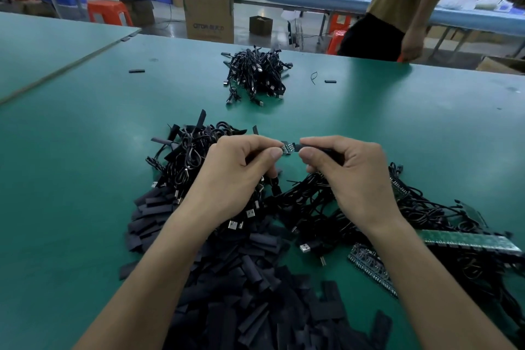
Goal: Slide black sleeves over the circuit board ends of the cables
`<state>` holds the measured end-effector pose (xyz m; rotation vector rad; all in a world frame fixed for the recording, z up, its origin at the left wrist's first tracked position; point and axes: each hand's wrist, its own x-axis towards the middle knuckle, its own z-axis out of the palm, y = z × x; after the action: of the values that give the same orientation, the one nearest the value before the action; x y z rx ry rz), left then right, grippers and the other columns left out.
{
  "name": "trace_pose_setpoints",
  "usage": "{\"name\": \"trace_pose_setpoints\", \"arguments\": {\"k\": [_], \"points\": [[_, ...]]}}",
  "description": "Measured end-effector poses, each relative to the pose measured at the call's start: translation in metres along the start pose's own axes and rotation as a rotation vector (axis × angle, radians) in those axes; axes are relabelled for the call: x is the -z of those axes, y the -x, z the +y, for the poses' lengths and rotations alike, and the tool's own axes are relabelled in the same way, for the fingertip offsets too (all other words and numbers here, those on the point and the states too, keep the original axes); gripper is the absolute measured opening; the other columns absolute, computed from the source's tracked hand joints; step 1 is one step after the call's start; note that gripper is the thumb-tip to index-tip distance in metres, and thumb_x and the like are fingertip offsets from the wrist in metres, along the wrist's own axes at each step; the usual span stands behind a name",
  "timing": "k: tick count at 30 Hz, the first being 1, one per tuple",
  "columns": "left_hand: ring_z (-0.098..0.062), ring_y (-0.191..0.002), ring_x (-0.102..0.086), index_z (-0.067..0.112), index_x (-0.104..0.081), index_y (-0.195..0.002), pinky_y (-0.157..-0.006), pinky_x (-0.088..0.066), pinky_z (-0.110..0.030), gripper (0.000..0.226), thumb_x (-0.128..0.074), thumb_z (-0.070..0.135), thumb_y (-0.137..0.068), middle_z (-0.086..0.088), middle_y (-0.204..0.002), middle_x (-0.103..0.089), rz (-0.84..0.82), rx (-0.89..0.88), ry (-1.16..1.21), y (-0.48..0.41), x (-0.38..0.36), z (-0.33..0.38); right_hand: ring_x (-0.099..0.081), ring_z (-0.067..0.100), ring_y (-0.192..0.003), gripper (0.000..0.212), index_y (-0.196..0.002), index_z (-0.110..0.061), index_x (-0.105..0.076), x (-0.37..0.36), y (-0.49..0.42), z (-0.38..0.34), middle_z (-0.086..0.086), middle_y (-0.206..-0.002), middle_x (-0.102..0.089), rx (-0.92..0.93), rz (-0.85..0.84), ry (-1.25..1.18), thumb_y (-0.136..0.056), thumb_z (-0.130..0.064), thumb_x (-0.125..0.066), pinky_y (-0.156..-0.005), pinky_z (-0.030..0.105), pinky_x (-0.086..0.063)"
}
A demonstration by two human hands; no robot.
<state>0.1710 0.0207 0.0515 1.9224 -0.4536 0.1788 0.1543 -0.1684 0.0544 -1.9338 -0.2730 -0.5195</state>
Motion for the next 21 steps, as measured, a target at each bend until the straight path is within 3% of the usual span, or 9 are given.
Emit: {"name": "trace_pose_setpoints", "arguments": {"k": [2, 7, 11, 13, 16, 19, 21], "points": [[-0.014, -0.054, -0.052, 0.041, -0.068, -0.094, -0.055, -0.047, -0.034, 0.017, -0.061, 0.027, -0.099, 0.014, -0.071, -0.071, -0.005, 0.003, 0.006, 0.000, 0.000, 0.001, -0.071, 0.007, -0.070, 0.017, -0.093, -0.040, -0.073, 0.000, 0.001, 0.000, -0.015, -0.080, -0.075, -0.007, -0.011, -0.010, -0.083, -0.027, -0.078, -0.074, 0.022, -0.056], [-0.008, -0.055, -0.051, 0.040, -0.068, -0.095, -0.057, -0.048, -0.034, 0.016, -0.061, 0.026, -0.099, 0.012, -0.072, -0.072, -0.019, 0.007, 0.017, 0.001, 0.001, 0.001, -0.069, -0.003, -0.080, 0.025, -0.102, -0.030, -0.077, 0.001, 0.000, 0.000, -0.021, -0.086, -0.075, -0.013, -0.038, 0.025, -0.078, -0.031, -0.080, -0.077, 0.013, -0.051], [0.003, -0.056, -0.054, 0.032, -0.072, -0.099, -0.055, -0.041, -0.011, 0.014, -0.062, 0.022, -0.098, 0.011, -0.073, -0.073, -0.067, 0.013, 0.054, 0.001, 0.002, 0.001, -0.071, -0.002, -0.084, 0.030, -0.103, -0.030, -0.075, 0.006, -0.002, -0.002, -0.018, -0.091, -0.076, -0.001, -0.134, -0.003, -0.074, -0.036, -0.076, -0.077, 0.012, -0.051], [0.003, -0.058, -0.057, 0.027, -0.071, -0.101, -0.058, -0.042, -0.011, 0.011, -0.063, 0.019, -0.098, 0.010, -0.074, -0.073, -0.105, 0.026, 0.079, 0.000, 0.004, 0.000, -0.071, -0.002, -0.084, 0.028, -0.101, -0.031, -0.075, 0.009, -0.004, -0.003, -0.017, -0.091, -0.076, -0.011, -0.210, -0.029, -0.073, -0.033, -0.077, -0.077, 0.011, -0.051], [-0.014, -0.055, -0.048, 0.025, -0.060, -0.102, -0.055, -0.042, -0.025, 0.007, -0.063, 0.022, -0.098, 0.005, -0.078, -0.076, -0.162, 0.051, 0.113, -0.001, 0.008, -0.002, -0.070, -0.001, -0.078, 0.027, -0.098, -0.028, -0.076, 0.014, -0.008, -0.004, -0.013, -0.089, -0.077, -0.044, -0.286, -0.104, -0.071, -0.031, -0.077, -0.075, 0.013, -0.052], [-0.009, -0.050, -0.041, 0.018, -0.052, -0.099, -0.050, -0.036, -0.017, 0.013, -0.064, 0.021, -0.097, 0.000, -0.077, -0.076, -0.185, 0.050, 0.168, -0.001, 0.010, -0.001, -0.065, 0.002, -0.066, 0.024, -0.095, -0.029, -0.077, 0.015, -0.009, -0.005, -0.009, -0.081, -0.077, -0.060, -0.333, -0.181, -0.071, -0.029, -0.077, -0.068, 0.016, -0.052], [-0.002, -0.049, -0.049, 0.014, -0.051, -0.098, -0.053, -0.037, -0.011, 0.014, -0.065, 0.018, -0.097, -0.001, -0.076, -0.077, -0.193, 0.048, 0.184, 0.000, 0.008, 0.000, -0.064, 0.002, -0.065, 0.023, -0.096, -0.027, -0.077, 0.012, -0.009, -0.006, -0.007, -0.081, -0.077, -0.061, -0.365, -0.193, -0.074, -0.025, -0.078, -0.066, 0.016, -0.052]]}}
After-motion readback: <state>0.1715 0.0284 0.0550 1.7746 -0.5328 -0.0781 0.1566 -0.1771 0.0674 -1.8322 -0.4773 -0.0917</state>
